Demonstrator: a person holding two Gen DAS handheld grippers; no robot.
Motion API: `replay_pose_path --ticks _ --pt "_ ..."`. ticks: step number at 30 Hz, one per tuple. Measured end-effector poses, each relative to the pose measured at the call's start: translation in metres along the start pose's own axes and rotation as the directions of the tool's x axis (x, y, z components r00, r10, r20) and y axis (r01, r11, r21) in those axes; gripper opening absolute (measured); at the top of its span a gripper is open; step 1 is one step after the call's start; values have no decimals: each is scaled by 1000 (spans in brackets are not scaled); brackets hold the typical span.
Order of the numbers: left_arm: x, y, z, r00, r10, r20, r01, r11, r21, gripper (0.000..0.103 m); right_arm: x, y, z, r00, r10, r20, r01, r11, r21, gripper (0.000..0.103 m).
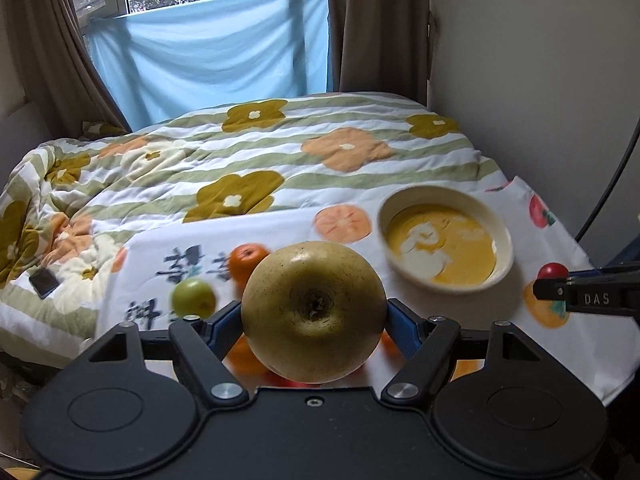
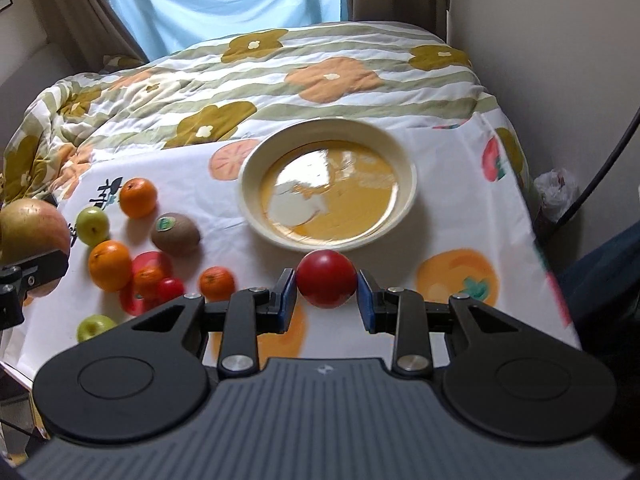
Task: Organize fruits
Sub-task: 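Carry the pear with the left gripper and tomato with the right gripper into the bowl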
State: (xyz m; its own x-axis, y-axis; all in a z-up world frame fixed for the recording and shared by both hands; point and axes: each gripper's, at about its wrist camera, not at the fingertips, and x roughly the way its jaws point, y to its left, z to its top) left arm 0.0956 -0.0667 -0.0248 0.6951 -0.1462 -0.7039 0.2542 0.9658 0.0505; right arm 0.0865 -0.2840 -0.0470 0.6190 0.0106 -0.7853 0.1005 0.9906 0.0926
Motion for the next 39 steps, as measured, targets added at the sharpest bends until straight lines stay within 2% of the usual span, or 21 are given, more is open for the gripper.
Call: replay_pose_path --ticks 9,15,22,29,39 --pt "51 -68 39 1000 -13 -12 13 1000 0 79 20 -68 32 999 28 22 -27 999 -47 47" --pt "90 -96 59 999 -21 -29 21 1000 8 79 48 -98 56 999 37 14 -36 997 -75 47" --pt "142 -117 82 998 -25 -57 29 997 67 79 81 -118 77 999 36 10 -35 998 -43 47" --pt "199 -131 88 993 -40 -113 55 990 133 79 104 -129 81 1000 20 -13 -20 1000 6 47" --pt "237 -138 91 987 -49 -153 79 978 192 80 118 -135 83 1000 2 -26 0 998 70 47"
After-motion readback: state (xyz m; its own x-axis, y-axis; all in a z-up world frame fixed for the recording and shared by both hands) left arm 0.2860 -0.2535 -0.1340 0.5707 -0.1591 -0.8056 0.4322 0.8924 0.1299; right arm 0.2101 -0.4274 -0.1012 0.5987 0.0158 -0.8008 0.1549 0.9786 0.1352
